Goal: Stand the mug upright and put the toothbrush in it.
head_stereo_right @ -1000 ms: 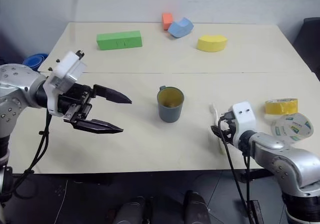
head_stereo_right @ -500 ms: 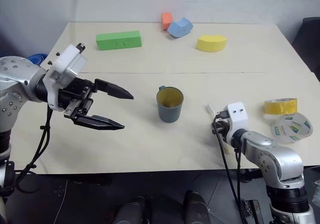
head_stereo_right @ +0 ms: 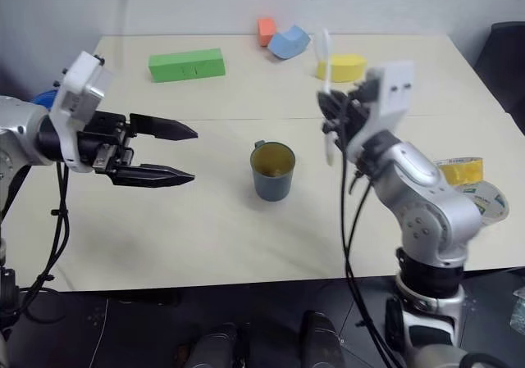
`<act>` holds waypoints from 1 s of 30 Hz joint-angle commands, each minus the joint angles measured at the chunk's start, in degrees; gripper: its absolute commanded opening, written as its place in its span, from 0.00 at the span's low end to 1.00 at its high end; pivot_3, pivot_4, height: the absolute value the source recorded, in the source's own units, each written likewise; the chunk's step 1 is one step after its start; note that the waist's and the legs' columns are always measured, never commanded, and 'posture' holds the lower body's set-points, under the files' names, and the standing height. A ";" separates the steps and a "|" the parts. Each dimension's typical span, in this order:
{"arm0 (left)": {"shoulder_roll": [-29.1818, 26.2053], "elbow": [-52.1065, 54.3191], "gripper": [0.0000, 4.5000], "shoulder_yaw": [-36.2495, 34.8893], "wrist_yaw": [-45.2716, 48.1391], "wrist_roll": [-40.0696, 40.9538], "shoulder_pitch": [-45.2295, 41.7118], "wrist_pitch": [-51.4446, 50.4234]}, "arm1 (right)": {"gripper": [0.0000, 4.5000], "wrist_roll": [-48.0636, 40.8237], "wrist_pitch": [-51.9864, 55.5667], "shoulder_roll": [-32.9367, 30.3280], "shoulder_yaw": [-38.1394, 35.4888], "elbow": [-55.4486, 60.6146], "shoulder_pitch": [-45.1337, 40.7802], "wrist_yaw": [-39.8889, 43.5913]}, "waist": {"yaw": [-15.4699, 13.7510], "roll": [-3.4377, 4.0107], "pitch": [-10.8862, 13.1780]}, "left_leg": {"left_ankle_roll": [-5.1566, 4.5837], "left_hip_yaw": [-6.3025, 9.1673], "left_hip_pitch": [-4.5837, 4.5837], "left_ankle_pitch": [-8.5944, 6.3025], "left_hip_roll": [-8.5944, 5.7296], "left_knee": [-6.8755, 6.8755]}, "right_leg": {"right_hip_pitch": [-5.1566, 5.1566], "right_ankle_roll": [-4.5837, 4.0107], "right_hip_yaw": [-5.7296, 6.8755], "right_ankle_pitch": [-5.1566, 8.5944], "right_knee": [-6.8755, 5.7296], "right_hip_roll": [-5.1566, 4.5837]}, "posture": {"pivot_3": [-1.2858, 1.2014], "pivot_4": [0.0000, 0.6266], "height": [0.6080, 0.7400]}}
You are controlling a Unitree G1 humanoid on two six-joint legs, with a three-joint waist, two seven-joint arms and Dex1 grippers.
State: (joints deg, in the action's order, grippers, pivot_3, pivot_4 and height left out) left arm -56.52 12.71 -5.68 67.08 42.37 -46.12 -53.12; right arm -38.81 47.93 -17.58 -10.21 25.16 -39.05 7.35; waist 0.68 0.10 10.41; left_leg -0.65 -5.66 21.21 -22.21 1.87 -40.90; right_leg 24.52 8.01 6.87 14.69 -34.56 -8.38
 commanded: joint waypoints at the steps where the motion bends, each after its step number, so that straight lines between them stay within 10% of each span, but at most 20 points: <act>1: -1.53 1.37 0.95 -2.80 -0.93 1.39 0.08 -0.83 | 0.07 1.54 -5.78 3.89 2.61 -2.90 -3.36 1.39 | 0.19 0.00 0.00 | 0.00 -0.03 0.01 0.00 -0.04 -0.01 | 0.00 0.00 -0.02 0.00 0.01 -0.02 | 0.52 0.24 1.00; 13: -3.39 1.25 0.95 -3.64 -2.02 1.61 -0.35 -1.41 | 0.07 13.64 -22.93 12.07 13.43 -19.11 -0.17 9.07 | 1.47 0.02 0.01 | 0.06 -0.03 -0.04 0.05 -0.03 0.02 | 0.05 0.00 -0.03 0.00 -0.14 -0.03 | 0.52 0.24 1.00; 22: -2.09 -0.13 0.95 -3.60 -3.55 1.30 0.30 -0.11 | 0.68 13.80 -21.53 11.49 14.07 -12.01 6.63 11.05 | 1.36 0.02 0.01 | 0.08 0.00 -0.04 0.05 -0.02 -0.01 | 0.04 -0.01 -0.04 0.00 -0.16 -0.03 | 0.52 0.24 1.00; 26: 1.53 -0.39 0.95 -4.03 -6.38 0.86 2.03 1.99 | 0.99 5.87 -8.72 1.52 8.09 2.05 8.06 12.81 | 0.90 0.08 0.05 | 0.08 0.03 -0.01 0.05 -0.02 -0.07 | 0.03 -0.01 -0.05 0.00 -0.15 -0.04 | 0.52 0.24 1.00; 30: 2.64 -0.83 0.95 -2.74 -5.30 -2.92 4.45 8.42 | 0.99 -9.51 4.55 -17.46 -2.72 6.87 7.39 24.43 | 0.67 0.05 0.04 | 0.07 0.04 0.03 0.05 -0.04 -0.12 | -0.01 -0.01 -0.03 0.00 -0.12 -0.06 | 0.52 0.24 1.00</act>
State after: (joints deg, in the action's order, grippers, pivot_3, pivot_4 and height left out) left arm -53.43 11.97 -7.92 61.06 41.32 -42.03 -48.44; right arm -40.49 47.03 -28.20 -6.37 28.42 -31.05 24.82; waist 1.36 0.15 10.44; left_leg -0.58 -5.65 21.24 -22.17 1.83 -41.01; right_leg 24.51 8.00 6.82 14.69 -34.63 -8.44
